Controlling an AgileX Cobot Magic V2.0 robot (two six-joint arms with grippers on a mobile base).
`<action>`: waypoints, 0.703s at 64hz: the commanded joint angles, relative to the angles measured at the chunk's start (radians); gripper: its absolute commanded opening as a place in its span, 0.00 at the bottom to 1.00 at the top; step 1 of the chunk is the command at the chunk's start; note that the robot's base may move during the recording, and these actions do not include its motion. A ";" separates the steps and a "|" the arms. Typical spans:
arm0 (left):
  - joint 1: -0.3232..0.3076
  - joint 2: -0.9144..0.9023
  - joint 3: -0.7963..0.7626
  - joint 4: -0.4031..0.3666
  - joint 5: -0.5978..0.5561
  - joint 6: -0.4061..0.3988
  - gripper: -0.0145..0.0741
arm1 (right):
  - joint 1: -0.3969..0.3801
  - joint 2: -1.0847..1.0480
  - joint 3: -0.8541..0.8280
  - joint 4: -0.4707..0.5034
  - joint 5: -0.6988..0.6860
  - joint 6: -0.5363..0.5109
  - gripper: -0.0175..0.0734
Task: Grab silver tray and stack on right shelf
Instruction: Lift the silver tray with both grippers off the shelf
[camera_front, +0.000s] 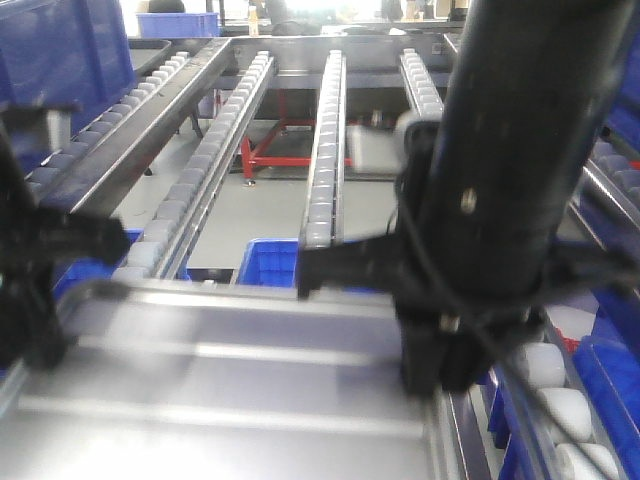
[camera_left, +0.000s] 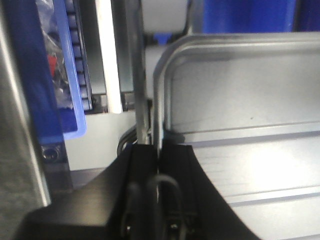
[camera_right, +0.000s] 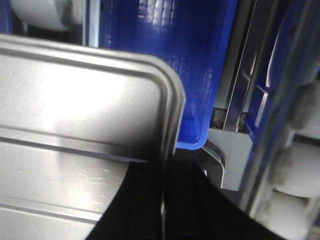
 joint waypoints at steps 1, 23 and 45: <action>-0.004 -0.074 -0.080 -0.009 0.003 0.010 0.06 | -0.001 -0.093 -0.070 -0.064 0.033 -0.021 0.25; -0.039 -0.287 -0.157 -0.009 0.090 -0.045 0.06 | -0.001 -0.315 -0.116 -0.113 0.139 -0.021 0.25; -0.217 -0.328 -0.204 0.143 0.137 -0.202 0.06 | -0.001 -0.442 -0.116 -0.121 0.243 -0.021 0.25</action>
